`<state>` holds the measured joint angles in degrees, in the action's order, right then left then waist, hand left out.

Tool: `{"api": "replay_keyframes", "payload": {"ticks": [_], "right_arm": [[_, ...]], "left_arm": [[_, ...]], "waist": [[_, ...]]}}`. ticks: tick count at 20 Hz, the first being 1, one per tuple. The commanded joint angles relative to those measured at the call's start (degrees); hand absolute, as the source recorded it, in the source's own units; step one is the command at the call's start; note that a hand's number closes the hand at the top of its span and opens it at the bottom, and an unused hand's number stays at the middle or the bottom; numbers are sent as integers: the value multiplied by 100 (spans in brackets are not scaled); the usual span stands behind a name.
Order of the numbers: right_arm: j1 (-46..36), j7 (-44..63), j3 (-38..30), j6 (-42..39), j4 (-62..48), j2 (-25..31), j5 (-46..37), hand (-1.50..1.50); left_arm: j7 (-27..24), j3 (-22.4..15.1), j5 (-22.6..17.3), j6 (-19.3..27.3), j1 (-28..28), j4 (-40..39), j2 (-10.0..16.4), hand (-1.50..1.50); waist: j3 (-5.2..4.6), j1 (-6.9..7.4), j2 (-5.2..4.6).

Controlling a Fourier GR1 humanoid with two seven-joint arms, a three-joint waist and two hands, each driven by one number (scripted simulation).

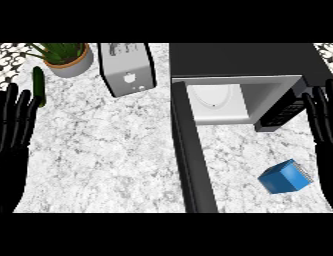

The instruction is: Pick up the milk, place it into the microwave and close the microwave

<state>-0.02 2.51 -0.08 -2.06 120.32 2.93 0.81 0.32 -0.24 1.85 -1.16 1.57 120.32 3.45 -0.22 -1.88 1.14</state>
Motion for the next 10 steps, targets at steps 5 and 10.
{"api": "replay_keyframes", "payload": {"ticks": [5, 10], "right_arm": [[590, -5, -1207, -1587, 792, 1237, 1930, -150], [1581, 40, -1226, -2407, 1241, 1417, 3079, -150]], "left_arm": [[280, -470, 638, 290, 459, 618, -197, -150], [729, -816, -537, 418, 1351, 1431, -339, -150]], "waist": [[32, 131, -81], [27, 154, -58]]}}
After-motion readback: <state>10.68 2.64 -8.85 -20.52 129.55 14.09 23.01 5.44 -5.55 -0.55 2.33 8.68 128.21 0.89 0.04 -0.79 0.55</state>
